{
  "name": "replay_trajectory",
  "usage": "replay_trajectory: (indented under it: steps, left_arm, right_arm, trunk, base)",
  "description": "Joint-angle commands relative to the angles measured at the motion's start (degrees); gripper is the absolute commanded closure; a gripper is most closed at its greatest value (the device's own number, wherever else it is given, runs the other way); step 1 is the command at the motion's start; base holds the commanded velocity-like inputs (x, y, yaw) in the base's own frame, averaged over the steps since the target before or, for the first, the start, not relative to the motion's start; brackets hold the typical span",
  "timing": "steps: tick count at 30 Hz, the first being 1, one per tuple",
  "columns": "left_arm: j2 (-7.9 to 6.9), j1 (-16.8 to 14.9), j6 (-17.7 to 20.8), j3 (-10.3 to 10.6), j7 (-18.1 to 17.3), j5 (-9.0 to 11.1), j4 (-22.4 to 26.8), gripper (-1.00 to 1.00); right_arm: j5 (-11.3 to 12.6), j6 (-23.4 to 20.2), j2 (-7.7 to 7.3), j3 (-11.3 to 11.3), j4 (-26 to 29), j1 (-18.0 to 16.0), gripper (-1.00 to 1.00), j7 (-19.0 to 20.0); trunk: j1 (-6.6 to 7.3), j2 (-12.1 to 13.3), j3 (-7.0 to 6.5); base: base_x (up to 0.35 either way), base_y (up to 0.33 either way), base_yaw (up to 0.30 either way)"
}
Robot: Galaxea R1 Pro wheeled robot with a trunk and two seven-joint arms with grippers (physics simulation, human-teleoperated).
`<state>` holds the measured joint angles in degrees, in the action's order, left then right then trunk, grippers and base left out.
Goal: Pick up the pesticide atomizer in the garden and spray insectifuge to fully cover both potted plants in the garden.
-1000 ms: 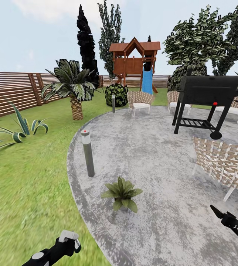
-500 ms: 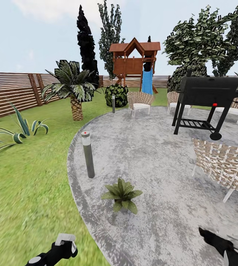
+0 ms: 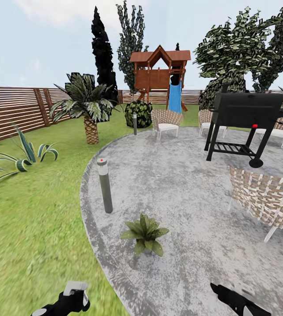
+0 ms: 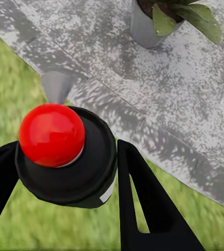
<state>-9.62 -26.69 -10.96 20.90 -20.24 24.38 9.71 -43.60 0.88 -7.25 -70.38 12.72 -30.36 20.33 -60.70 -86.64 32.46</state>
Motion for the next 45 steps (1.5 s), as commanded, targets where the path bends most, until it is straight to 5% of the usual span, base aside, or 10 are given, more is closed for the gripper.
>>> replay_trajectory:
  steps: [1, 3, 6, 25, 30, 37, 38, 41, 45]
  left_arm:
    - [-0.04, 0.0, -0.2, 0.5, -0.1, 0.6, -0.3, 1.00]
    - [0.01, 0.0, -0.2, 0.5, -0.1, 0.6, -1.7, 1.00]
    - [0.04, 0.0, -0.2, 0.5, -0.1, 0.6, -3.8, 1.00]
    - [-0.25, 0.0, -0.1, 0.4, 0.1, 0.7, -8.4, 1.00]
    - [-0.64, 3.3, 0.1, 0.4, 5.4, 0.6, -8.6, 1.00]
    - [0.52, 3.6, 0.0, 0.6, 6.6, 0.4, -8.6, 1.00]
    - [0.58, 3.6, 0.0, 0.6, 8.4, 0.5, -8.6, 1.00]
    - [2.63, 3.7, 0.0, 0.6, 24.0, 0.6, -8.6, 1.00]
    - [4.00, 4.7, 0.0, 0.6, 28.9, 0.5, -8.7, 1.00]
  right_arm:
    - [-2.1, 0.1, 0.01, -0.5, 0.0, -0.1, -1.00, 0.3]
    - [-6.7, 0.1, 0.03, -0.5, 0.0, -0.1, -1.00, 0.2]
    - [-9.0, 0.1, 0.04, -0.5, 0.0, -0.1, -1.00, 0.1]
    - [-9.4, 0.1, 0.04, -0.5, -1.6, -0.1, -1.00, 0.1]
    - [-9.4, 0.1, 0.04, -0.5, -1.6, -0.1, -1.00, 0.1]
    - [-9.4, 0.1, 0.04, -0.5, -1.6, -0.1, -1.00, 0.1]
    - [-9.4, 0.1, 0.04, -0.5, -1.6, -0.1, -1.00, 0.1]
    - [-9.4, 0.1, 0.04, -0.5, -1.6, -0.1, -1.00, 0.1]
    - [-9.4, 0.1, 0.04, -0.5, -1.6, -0.1, -1.00, 0.1]
  trunk:
    - [0.23, 0.4, -0.13]
    - [0.67, 1.2, -0.49]
    - [1.33, 2.4, -1.03]
    - [5.50, 10.0, -4.44]
    - [5.50, 10.0, -4.44]
    - [5.50, 10.0, -4.44]
    - [5.50, 10.0, -4.44]
    - [5.50, 10.0, -4.44]
    - [5.50, 10.0, -4.44]
  base:
    - [0.000, 0.000, 0.000]
    - [0.000, 0.000, 0.000]
    - [0.000, 0.000, 0.000]
    - [0.000, 0.000, 0.000]
    - [0.000, 0.000, 0.000]
    - [0.000, 0.000, 0.000]
    - [0.000, 0.000, 0.000]
    - [0.000, 0.000, 0.000]
    - [0.000, 0.000, 0.000]
